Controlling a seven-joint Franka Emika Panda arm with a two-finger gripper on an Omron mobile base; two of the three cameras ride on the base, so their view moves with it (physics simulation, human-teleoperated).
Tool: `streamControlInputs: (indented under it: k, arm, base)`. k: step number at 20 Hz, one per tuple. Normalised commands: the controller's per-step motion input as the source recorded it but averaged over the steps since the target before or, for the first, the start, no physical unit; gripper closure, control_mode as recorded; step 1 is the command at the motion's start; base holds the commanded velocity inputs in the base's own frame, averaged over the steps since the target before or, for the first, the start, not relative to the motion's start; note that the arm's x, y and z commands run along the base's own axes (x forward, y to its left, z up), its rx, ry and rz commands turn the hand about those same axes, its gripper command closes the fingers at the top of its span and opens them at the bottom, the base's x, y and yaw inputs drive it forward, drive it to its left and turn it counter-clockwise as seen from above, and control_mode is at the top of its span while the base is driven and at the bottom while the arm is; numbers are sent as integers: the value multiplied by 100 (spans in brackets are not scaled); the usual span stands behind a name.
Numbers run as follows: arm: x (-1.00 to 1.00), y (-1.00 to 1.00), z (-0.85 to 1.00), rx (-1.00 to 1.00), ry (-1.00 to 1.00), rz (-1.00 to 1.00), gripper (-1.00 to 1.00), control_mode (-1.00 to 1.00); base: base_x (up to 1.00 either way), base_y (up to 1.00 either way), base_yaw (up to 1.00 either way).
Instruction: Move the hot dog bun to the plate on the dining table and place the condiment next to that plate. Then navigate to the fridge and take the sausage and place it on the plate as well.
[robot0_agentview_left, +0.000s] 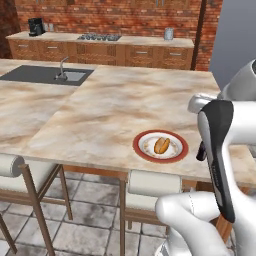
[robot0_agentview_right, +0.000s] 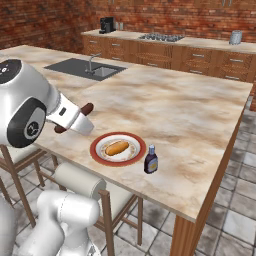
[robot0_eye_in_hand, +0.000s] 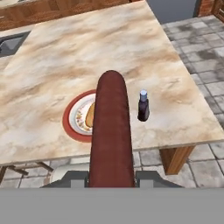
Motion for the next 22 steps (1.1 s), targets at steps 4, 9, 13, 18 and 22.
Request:
streamControlInputs:
  k: [4, 9, 13, 18, 22]
  arm:
    - [25, -3, -36, 15, 1, 0, 100, -100]
    - [18, -2, -37, 10, 4, 0, 100, -100]
    - [27, -1, -40, 7, 6, 0, 100, -100]
    - [43, 0, -36, 1, 11, 0, 100, -100]
    - [57, 0, -39, 0, 8, 0, 100, -100]
  base:
    - [0, 0, 0]
    - [0, 0, 0]
    - [0, 0, 0]
    - [0, 0, 0]
    - [0, 0, 0]
